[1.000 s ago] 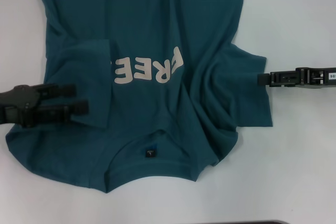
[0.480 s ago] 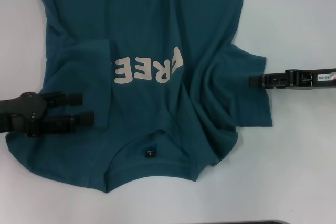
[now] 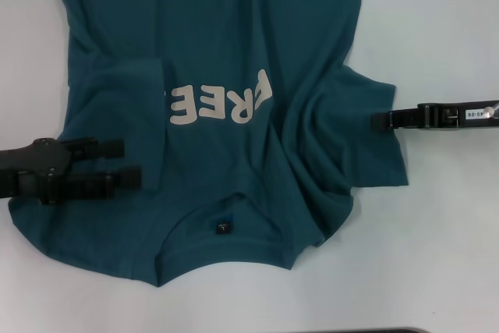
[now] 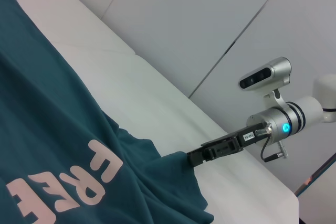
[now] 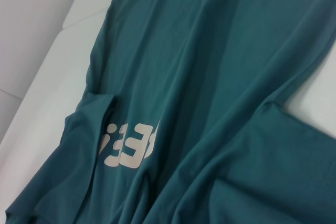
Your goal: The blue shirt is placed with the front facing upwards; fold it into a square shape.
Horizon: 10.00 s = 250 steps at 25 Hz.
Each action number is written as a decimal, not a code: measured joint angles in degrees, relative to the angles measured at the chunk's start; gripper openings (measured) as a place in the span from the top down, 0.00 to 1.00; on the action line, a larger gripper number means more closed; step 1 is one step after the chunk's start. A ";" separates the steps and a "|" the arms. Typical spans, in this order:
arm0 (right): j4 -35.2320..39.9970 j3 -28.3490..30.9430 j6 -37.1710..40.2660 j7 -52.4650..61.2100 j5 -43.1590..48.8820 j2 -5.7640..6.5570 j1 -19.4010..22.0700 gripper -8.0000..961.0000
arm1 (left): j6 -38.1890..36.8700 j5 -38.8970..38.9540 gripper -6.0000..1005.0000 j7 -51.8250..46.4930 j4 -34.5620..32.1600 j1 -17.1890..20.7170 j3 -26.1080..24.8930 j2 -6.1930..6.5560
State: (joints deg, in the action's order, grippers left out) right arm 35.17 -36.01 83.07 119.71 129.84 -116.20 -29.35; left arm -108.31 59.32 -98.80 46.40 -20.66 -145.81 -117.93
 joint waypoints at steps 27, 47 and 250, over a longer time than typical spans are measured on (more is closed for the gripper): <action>1.44 9.86 3.25 -4.56 -1.25 0.89 4.53 0.96 | -0.06 0.31 0.10 0.02 -0.08 -0.35 0.09 -0.75; 3.59 17.21 6.26 -4.41 -1.60 3.23 10.05 0.93 | -0.24 0.02 0.10 -0.48 -0.08 -1.80 0.14 -1.50; -4.67 4.86 -11.22 8.93 -6.97 0.65 -1.44 0.36 | 2.23 -1.67 0.12 2.31 -3.90 -3.26 0.88 -1.41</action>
State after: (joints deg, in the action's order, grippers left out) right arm 30.50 -31.15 71.86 128.63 122.87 -115.56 -30.80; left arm -106.08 57.66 -96.50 42.50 -23.92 -144.93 -119.34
